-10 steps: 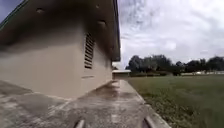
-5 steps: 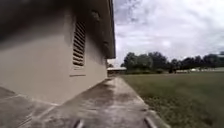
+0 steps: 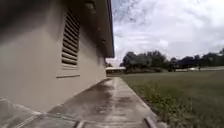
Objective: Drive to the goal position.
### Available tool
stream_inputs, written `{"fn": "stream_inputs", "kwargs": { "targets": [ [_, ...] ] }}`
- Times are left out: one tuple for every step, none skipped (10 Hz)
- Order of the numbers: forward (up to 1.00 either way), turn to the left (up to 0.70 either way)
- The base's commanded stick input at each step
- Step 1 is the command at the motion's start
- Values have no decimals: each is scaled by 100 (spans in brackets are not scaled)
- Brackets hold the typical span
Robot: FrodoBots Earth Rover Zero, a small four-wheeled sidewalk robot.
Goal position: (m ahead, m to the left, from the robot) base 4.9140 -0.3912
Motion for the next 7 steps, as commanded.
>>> {"fn": "stream_inputs", "kwargs": {
  "targets": [
    [69,3],
    [69,3],
    [69,3],
    [69,3],
    [69,3],
    [69,3],
    [69,3]
  ]
}}
